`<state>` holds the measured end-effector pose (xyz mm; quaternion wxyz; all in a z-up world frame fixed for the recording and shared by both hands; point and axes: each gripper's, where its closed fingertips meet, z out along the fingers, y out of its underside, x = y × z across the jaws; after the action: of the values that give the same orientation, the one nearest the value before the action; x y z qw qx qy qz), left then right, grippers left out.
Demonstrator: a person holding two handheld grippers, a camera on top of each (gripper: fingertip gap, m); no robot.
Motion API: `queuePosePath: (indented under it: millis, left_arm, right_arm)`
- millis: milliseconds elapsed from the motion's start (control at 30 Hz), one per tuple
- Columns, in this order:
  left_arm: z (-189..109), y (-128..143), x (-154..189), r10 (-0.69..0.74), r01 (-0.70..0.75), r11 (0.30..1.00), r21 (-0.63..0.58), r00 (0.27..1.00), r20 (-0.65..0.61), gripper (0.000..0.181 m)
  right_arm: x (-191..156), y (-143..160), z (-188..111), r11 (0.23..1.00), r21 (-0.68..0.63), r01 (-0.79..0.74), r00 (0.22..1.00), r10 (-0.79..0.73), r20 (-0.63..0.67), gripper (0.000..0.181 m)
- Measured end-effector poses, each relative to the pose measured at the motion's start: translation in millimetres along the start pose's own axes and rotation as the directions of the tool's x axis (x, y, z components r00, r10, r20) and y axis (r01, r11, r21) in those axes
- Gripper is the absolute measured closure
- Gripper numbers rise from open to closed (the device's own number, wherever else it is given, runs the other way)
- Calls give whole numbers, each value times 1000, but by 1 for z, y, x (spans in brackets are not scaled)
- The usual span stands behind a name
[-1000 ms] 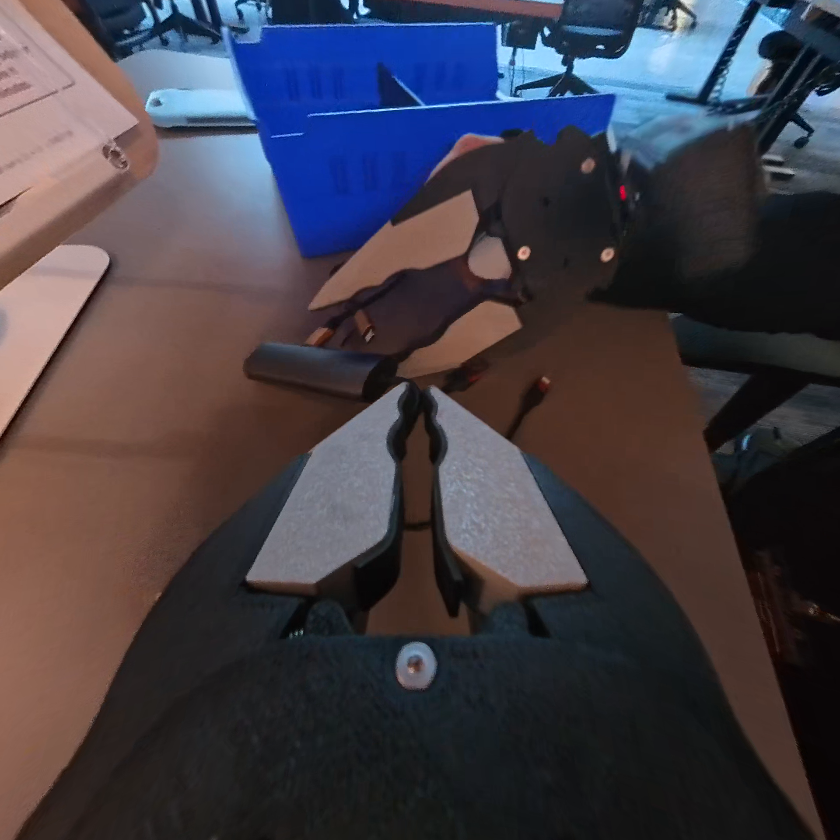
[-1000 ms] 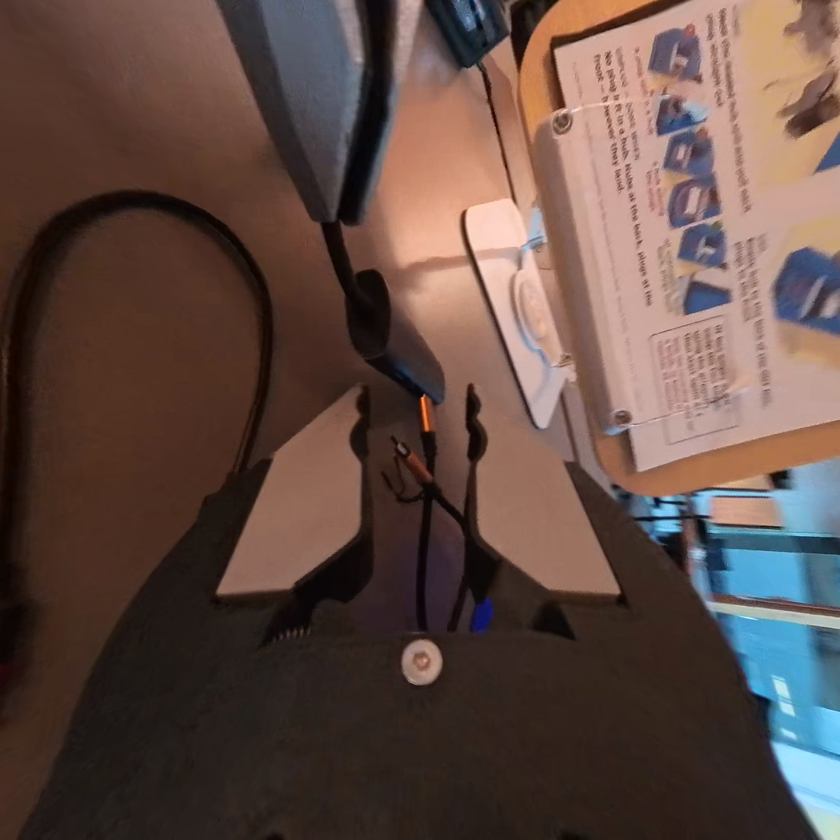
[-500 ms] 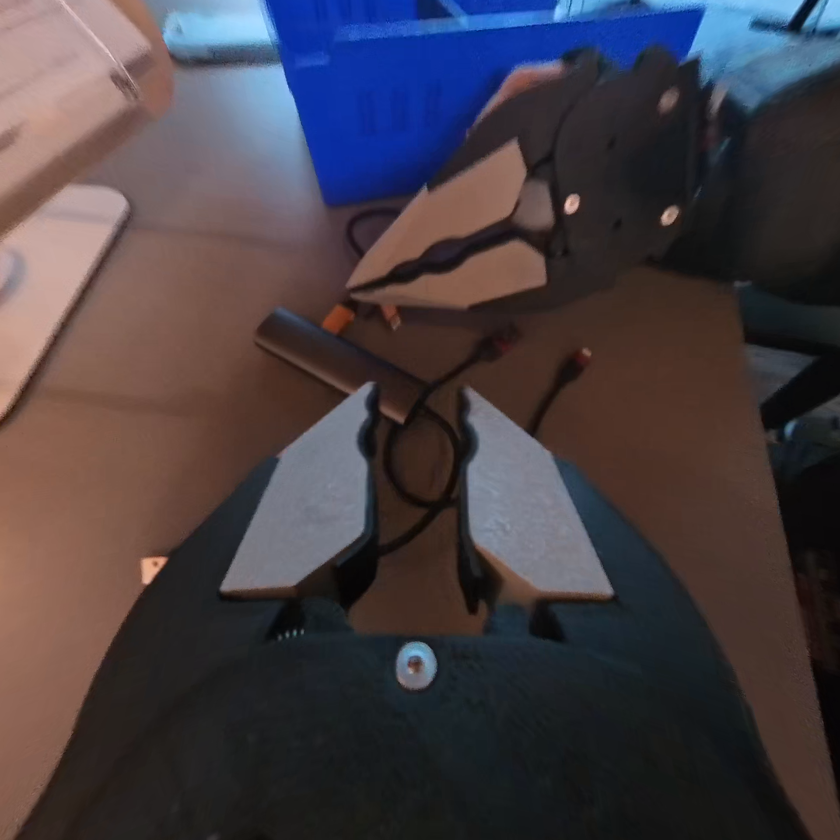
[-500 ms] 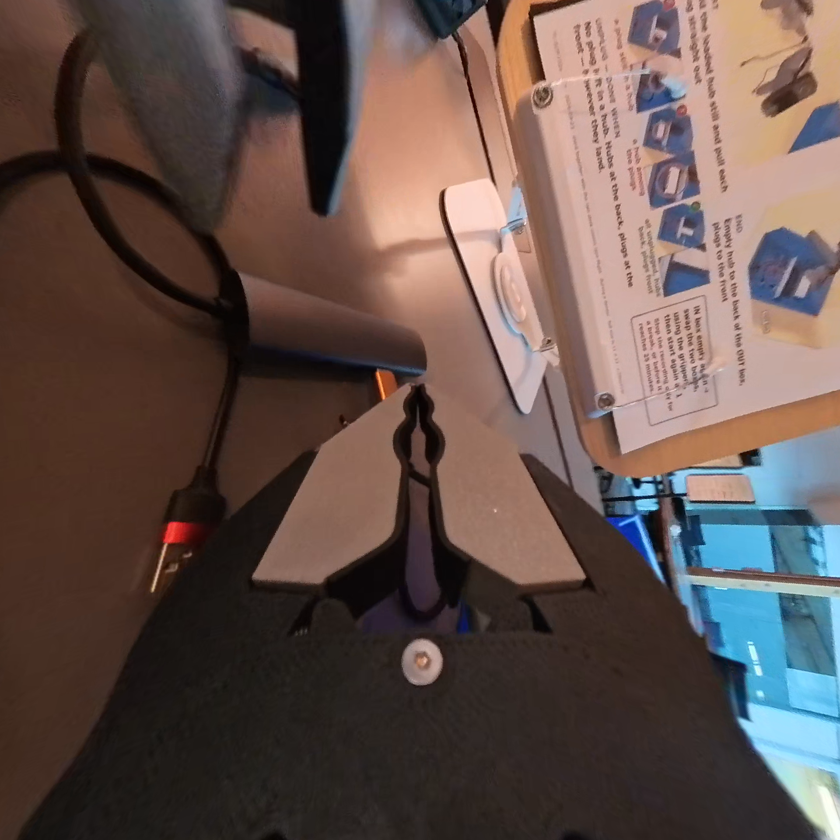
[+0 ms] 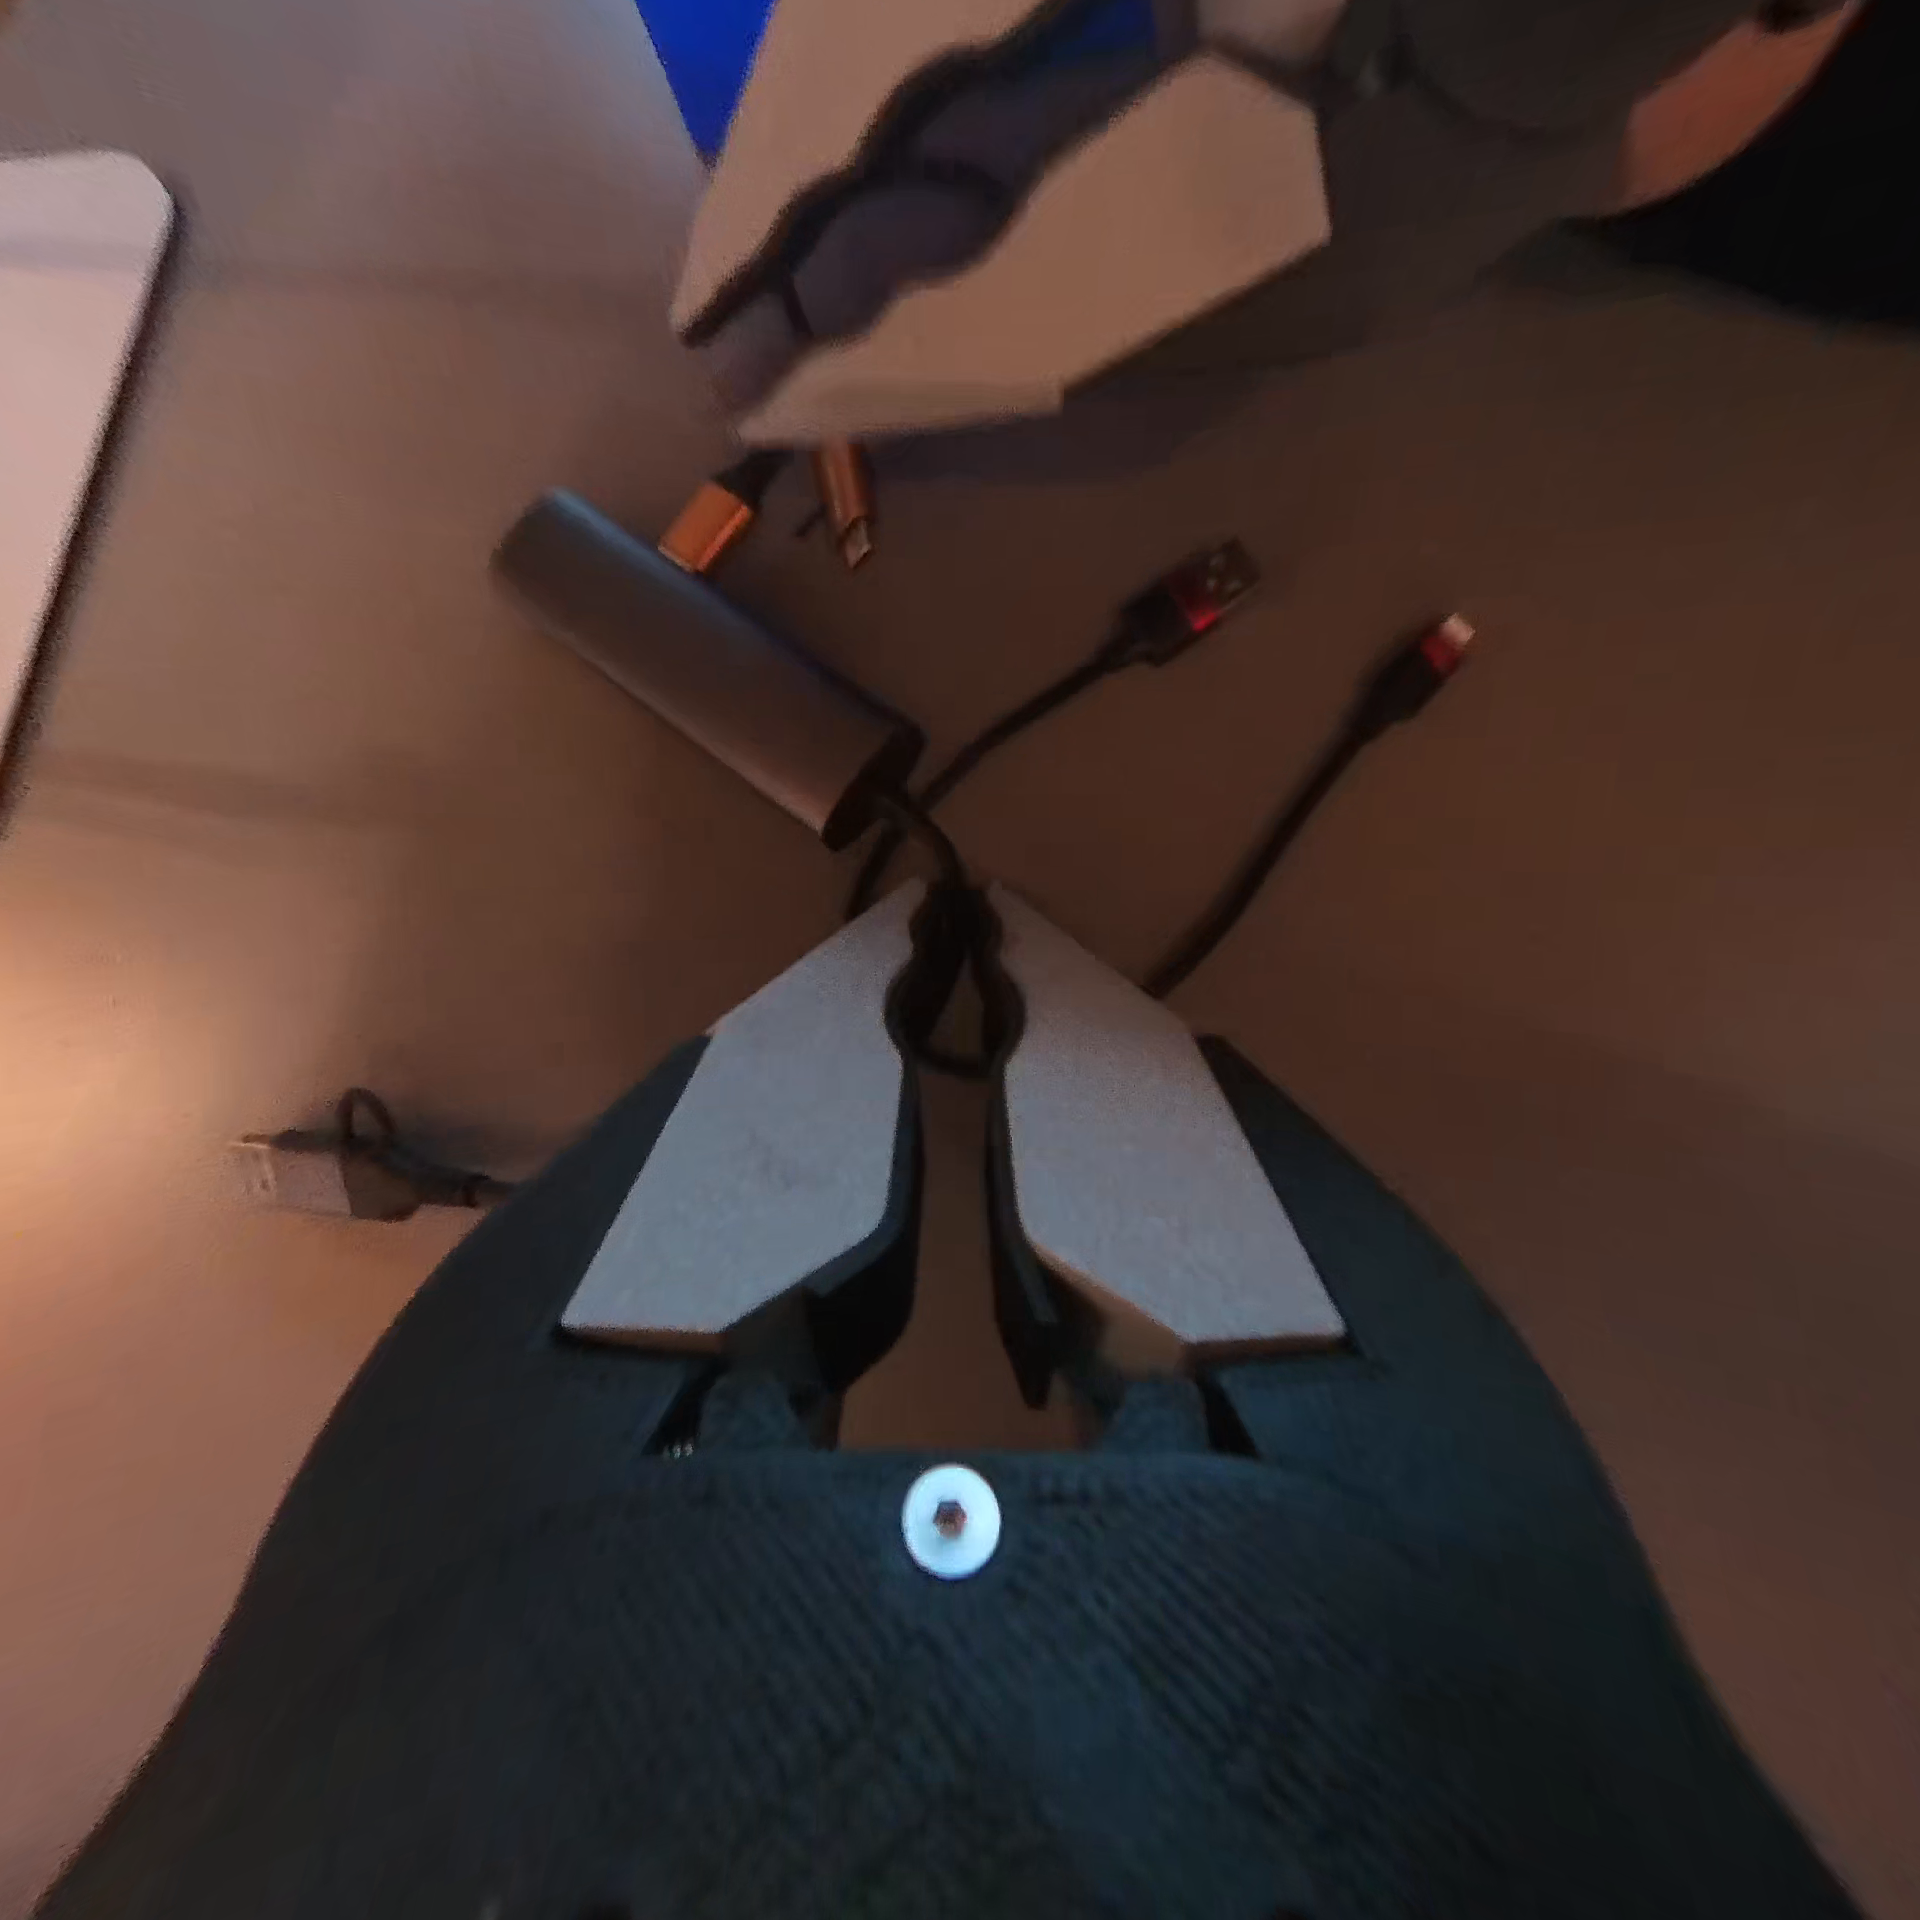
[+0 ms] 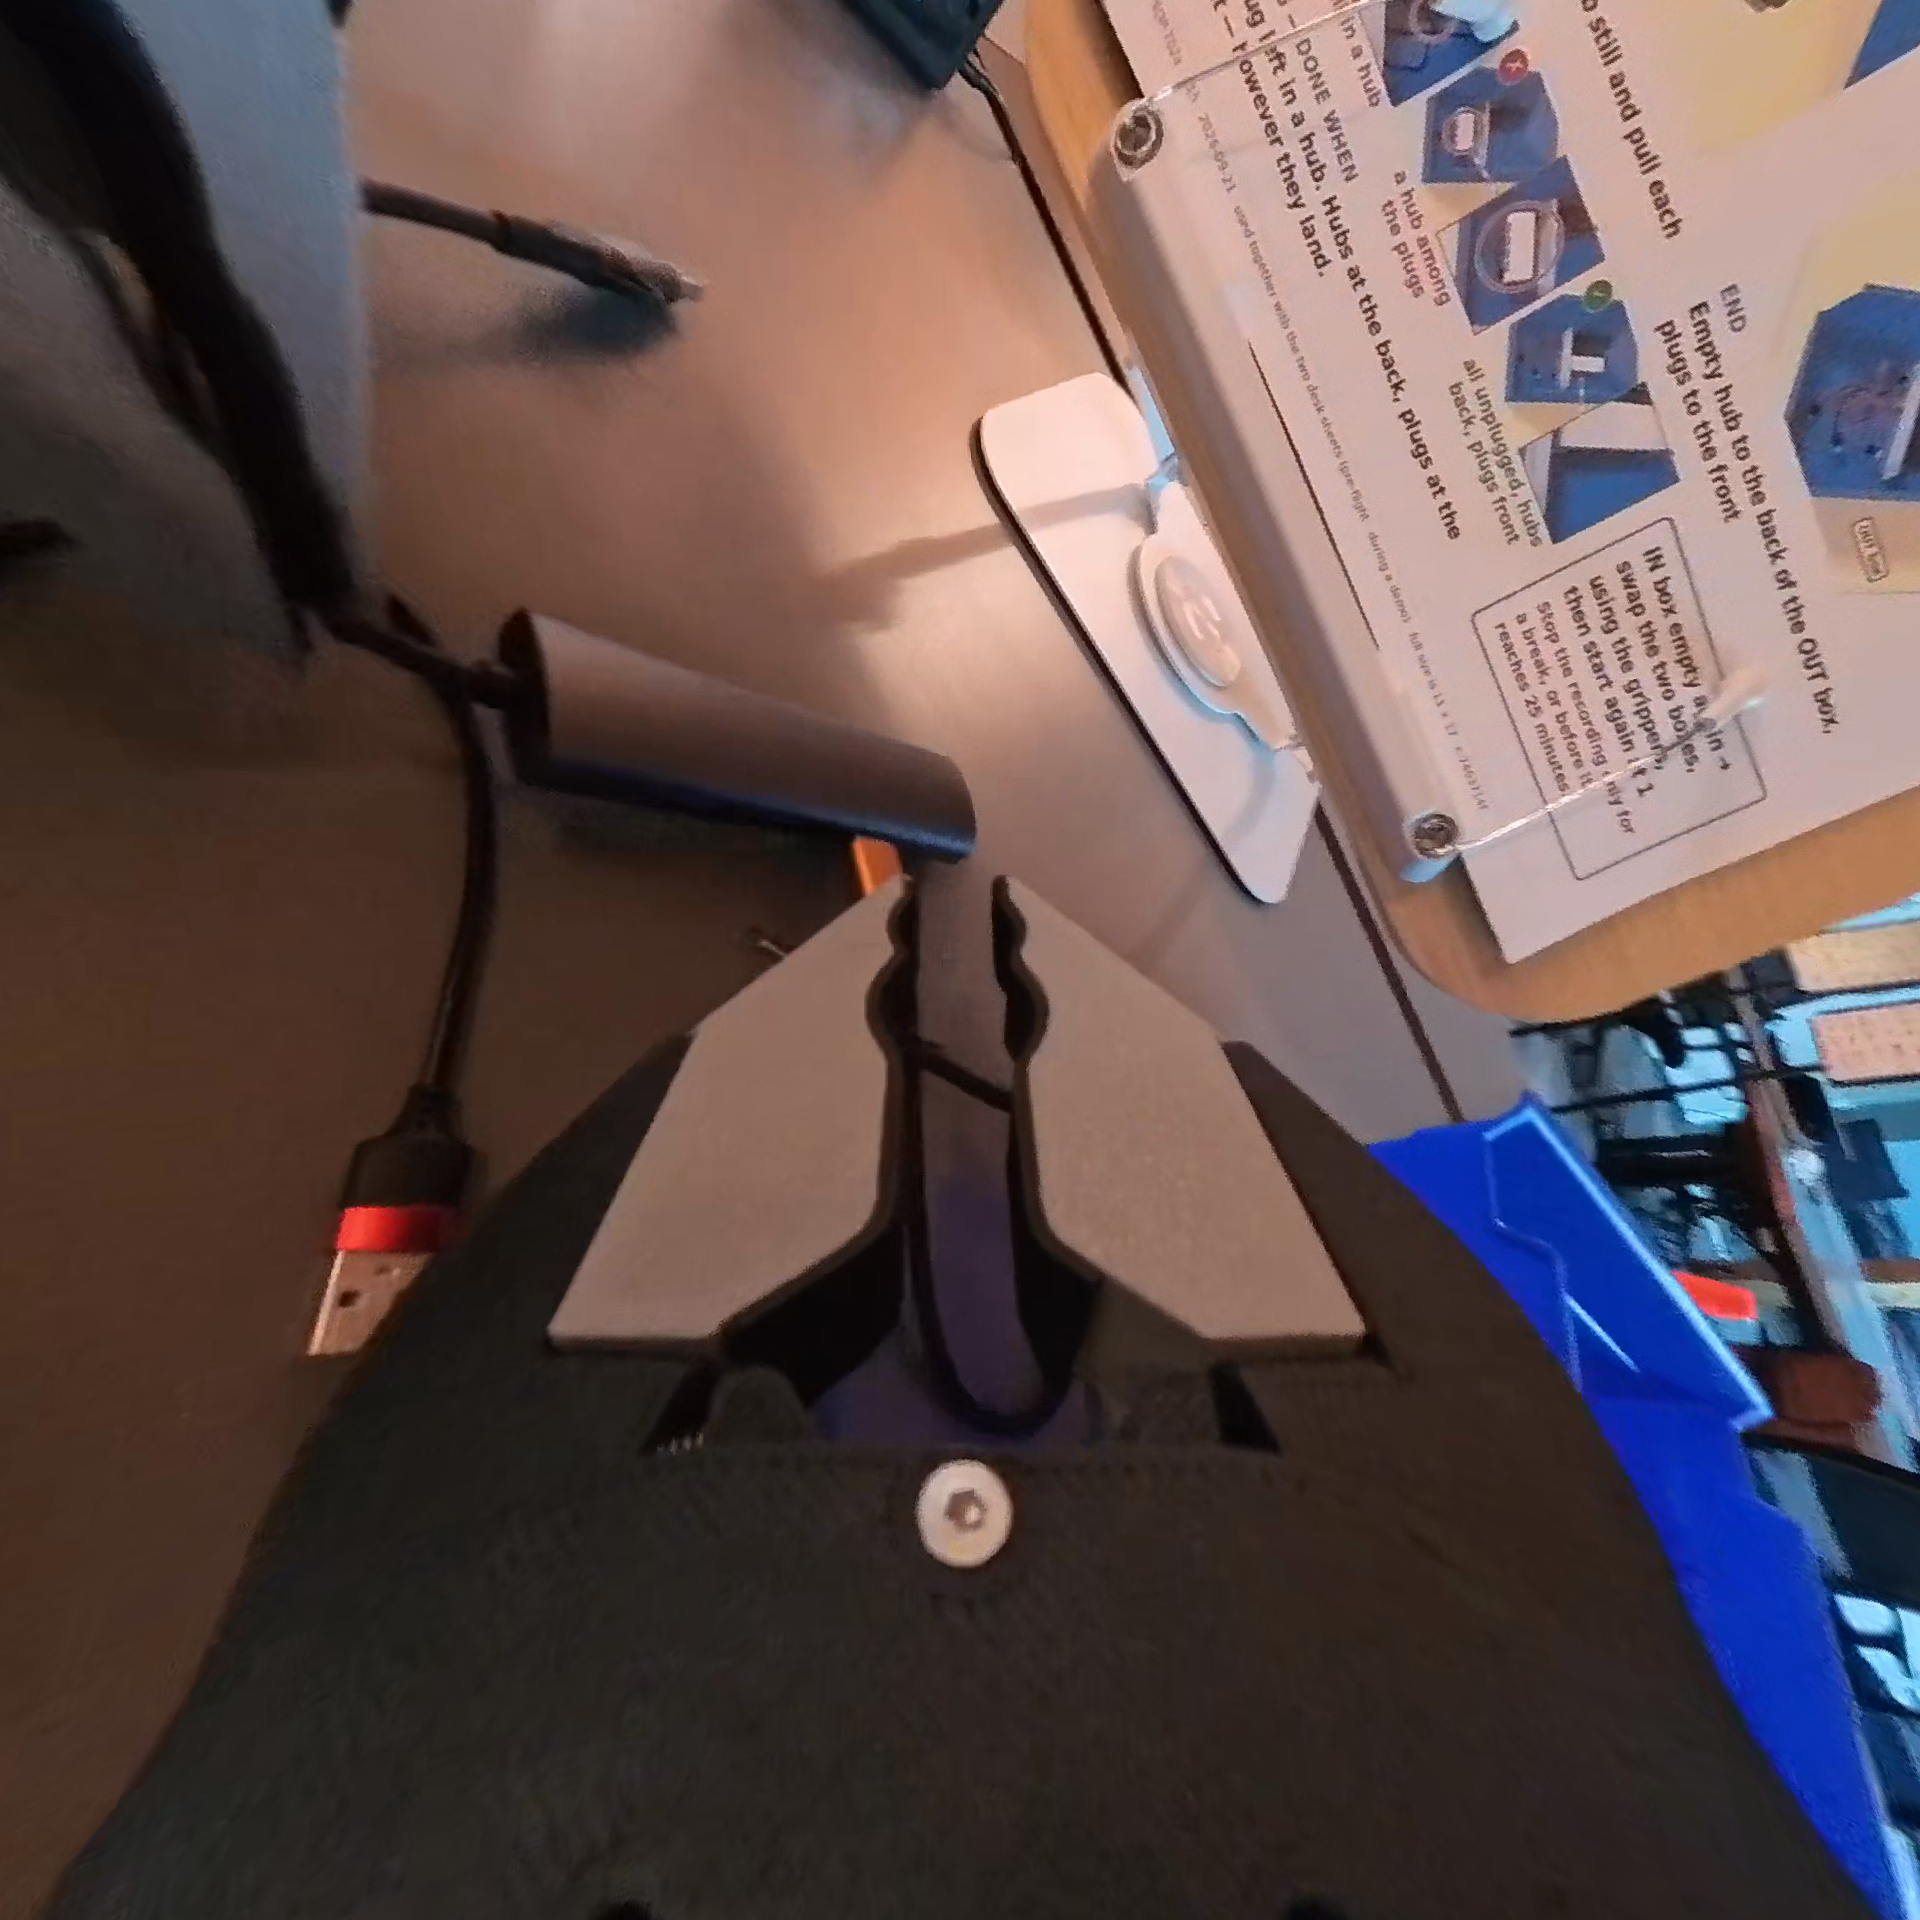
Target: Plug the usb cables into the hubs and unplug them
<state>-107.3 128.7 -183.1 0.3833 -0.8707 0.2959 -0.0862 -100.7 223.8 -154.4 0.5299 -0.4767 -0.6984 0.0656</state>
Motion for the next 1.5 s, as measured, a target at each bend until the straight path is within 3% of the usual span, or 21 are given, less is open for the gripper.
queuePosePath:
  millis: [33,133,300,367,433,533,600,733,800,867,967,1033,1267,1500]
  left_arm:
    - [-4,-6,-1,-6,6,999,39,1000,0,178]
    - [-18,-25,-2,-6,7,988,156,1000,-9,178]
    - [-31,-42,16,52,-25,962,272,994,-95,178]
    - [-34,-46,31,119,-73,951,301,983,-139,178]
    - [-34,-49,33,162,-121,940,319,981,-104,178]
    - [-33,-48,28,144,-112,943,314,986,-81,177]
    - [-33,-46,20,109,-83,948,306,992,-66,168]
    - [-34,-45,7,99,-95,946,310,995,3,125]
    - [-31,-48,17,141,-131,939,318,990,-9,121]
    - [-26,-50,18,216,-228,926,300,974,72,128]
    - [-20,-47,14,336,-383,896,224,916,220,172]
    - [-21,-45,15,379,-431,880,203,891,250,181]
    - [-42,-58,13,300,-367,873,323,924,237,181]
    - [-48,-60,12,278,-341,870,355,936,218,181]
  right_arm:
    - [-4,-2,0,1000,17,-12,1000,11,29,163]
    - [-20,-14,-6,995,94,-20,991,7,132,137]
    - [-39,-30,-10,986,155,63,985,-87,148,131]
    - [-41,-29,-5,988,124,90,986,-105,126,136]
    - [-47,-27,-4,985,105,135,980,-149,131,161]
    - [-46,-24,-3,977,77,196,975,-203,88,164]
    - [-43,-24,-5,979,82,185,978,-192,87,165]
    - [-44,-30,-13,982,142,124,980,-143,138,167]
    - [-48,-35,-16,980,169,110,976,-138,168,168]
    - [-53,-39,-19,976,192,101,972,-138,192,168]
    - [-60,-45,-23,973,220,69,964,-122,235,167]
    - [-62,-45,-24,974,224,43,959,-103,264,165]
    - [-61,-35,-16,983,180,46,960,-93,265,161]
    - [-63,-36,-18,982,183,41,957,-91,274,165]
